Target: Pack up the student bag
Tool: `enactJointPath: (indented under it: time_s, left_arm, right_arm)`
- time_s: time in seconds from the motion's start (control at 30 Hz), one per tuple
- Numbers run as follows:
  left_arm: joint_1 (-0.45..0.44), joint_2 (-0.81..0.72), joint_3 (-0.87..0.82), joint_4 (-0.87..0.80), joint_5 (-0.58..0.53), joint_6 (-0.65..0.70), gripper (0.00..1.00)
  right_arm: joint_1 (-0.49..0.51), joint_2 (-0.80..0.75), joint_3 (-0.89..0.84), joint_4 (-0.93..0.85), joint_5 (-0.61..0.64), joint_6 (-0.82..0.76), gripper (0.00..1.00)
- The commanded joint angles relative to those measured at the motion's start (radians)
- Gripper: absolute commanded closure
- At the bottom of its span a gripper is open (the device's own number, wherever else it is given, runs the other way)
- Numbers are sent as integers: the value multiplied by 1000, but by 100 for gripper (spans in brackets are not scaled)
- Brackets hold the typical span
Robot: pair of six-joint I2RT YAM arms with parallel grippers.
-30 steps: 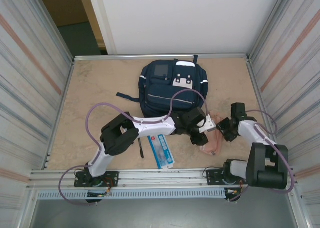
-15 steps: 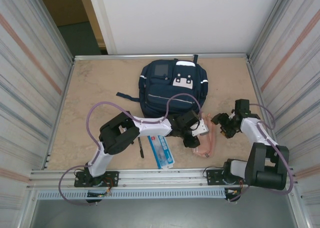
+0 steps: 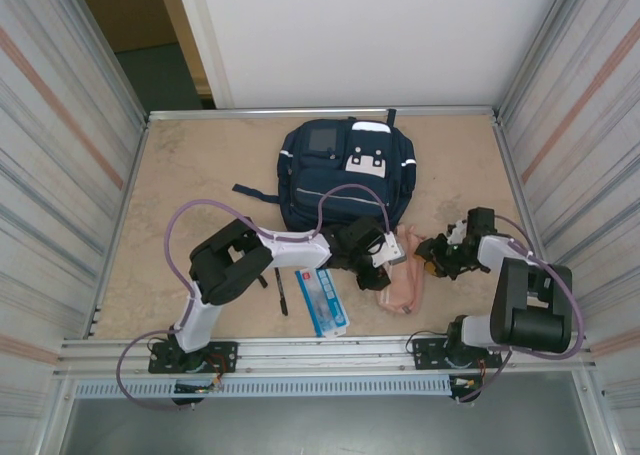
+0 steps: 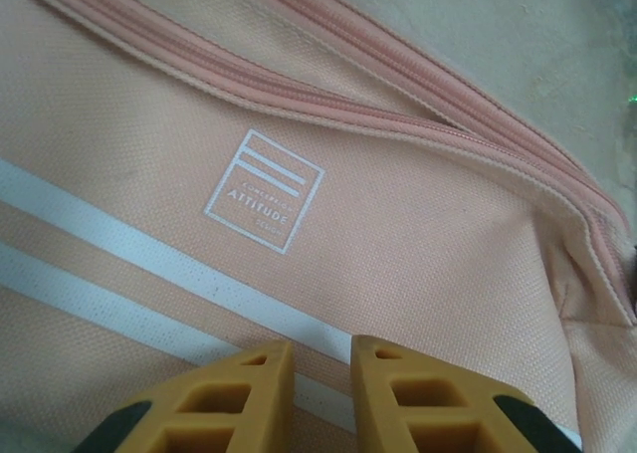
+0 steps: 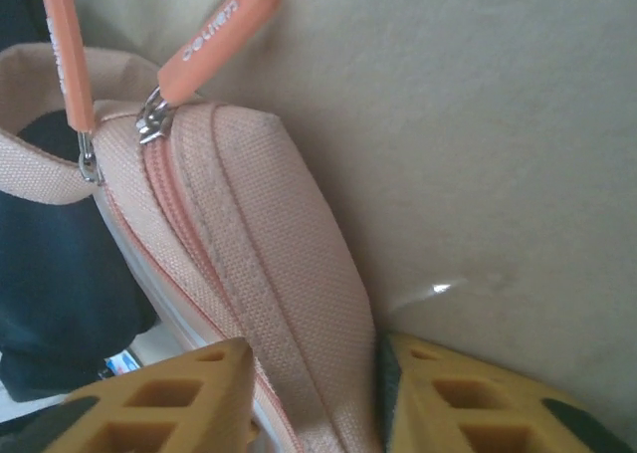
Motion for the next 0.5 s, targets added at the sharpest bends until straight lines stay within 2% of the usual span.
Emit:
enactJointPath:
  time_s: [0.0,0.1,0.23,0.33,0.47]
  left_arm:
    - [1,-31,-22,-55,10,0,78]
    - [0,-92,14,-71,32,-7,76]
    - [3,-227,51,-76,-6,12,71]
    - [17,-330,80,-103,4,23,67]
    - [57,-487,96,-133,14,50,61]
  right_arm:
    - [55,-3,27,-2,-30,-61,77]
    - [115,-78,20,20,17,-61,86]
    - [179,-169,53,16,66,-59,100]
    - [221,-266,83,-19,160,-47,100]
    - [284,-434,172,-103,255,-117,100]
